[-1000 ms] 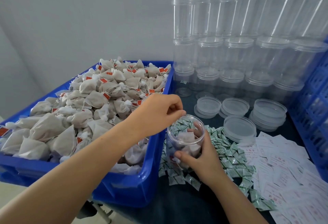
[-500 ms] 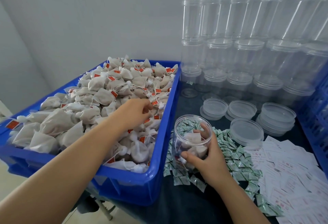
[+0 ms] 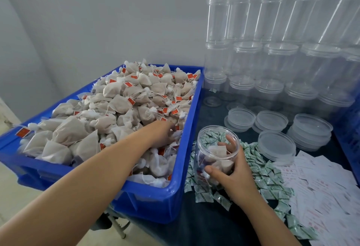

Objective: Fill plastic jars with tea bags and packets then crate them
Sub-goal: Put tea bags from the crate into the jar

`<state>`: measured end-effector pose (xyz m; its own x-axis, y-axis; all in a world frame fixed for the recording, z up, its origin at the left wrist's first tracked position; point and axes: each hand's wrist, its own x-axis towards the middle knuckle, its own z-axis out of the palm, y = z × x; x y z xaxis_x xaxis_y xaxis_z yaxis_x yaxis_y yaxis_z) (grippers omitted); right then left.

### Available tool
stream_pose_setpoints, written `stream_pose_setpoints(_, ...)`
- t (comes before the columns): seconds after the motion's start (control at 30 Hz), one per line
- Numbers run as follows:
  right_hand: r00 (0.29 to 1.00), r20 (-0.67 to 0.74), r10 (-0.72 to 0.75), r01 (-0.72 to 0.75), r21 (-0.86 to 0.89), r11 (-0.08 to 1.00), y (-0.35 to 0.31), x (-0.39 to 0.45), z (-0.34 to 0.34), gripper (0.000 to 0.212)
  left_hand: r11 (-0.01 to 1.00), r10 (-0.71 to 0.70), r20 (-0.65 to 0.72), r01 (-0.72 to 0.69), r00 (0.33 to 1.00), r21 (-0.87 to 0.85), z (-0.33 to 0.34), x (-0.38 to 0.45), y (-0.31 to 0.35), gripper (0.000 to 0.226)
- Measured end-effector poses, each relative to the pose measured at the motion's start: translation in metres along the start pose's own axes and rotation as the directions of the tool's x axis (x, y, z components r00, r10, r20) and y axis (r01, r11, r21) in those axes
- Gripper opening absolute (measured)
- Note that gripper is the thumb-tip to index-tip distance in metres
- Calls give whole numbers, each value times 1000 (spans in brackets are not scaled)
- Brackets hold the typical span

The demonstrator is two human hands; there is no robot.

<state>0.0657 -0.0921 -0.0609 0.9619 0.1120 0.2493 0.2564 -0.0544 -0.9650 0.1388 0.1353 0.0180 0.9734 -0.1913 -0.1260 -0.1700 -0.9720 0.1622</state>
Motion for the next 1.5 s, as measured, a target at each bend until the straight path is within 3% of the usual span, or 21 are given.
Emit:
stream_pose_setpoints(0.13,1000,4,6,-6,9,1000,1,0,1,91,1000,-5,-40,6,999,29,1,1,1,34)
stream_pose_setpoints(0.23,1000,2,1,-1,0,1000,1,0,0,90,998,7,-82,-2,997,57,2,2,0,13)
stream_pose_setpoints(0.43,1000,2,6,-6,-8,1000,-1,0,-1,83,1000,1,-140,1,990,14,0,3,-1,28)
stream_pose_setpoints(0.63,1000,0,2,-2,-8,1000,-2,-1,0,82,993,-2,-204,-22,979,-115,-9,0,0,4)
stream_pose_setpoints(0.8,1000,3,17,-17,-1,1000,-4,-1,0,89,980,-21,-279,-35,960,-197,-13,-1,1,18)
stream_pose_setpoints(1.03,1000,5,30,-30,16,999,-5,-1,0,90,955,-59,-364,-55,930,-293,-19,-5,5,12)
stream_pose_setpoints(1.27,999,3,42,-42,25,999,-5,-1,0,90,896,-86,-498,-152,863,-417,-36,-15,17,13)
stream_pose_setpoints(1.5,999,8,52,-53,17,998,-3,0,0,91,829,96,-507,-351,856,-435,-61,-34,42,5)
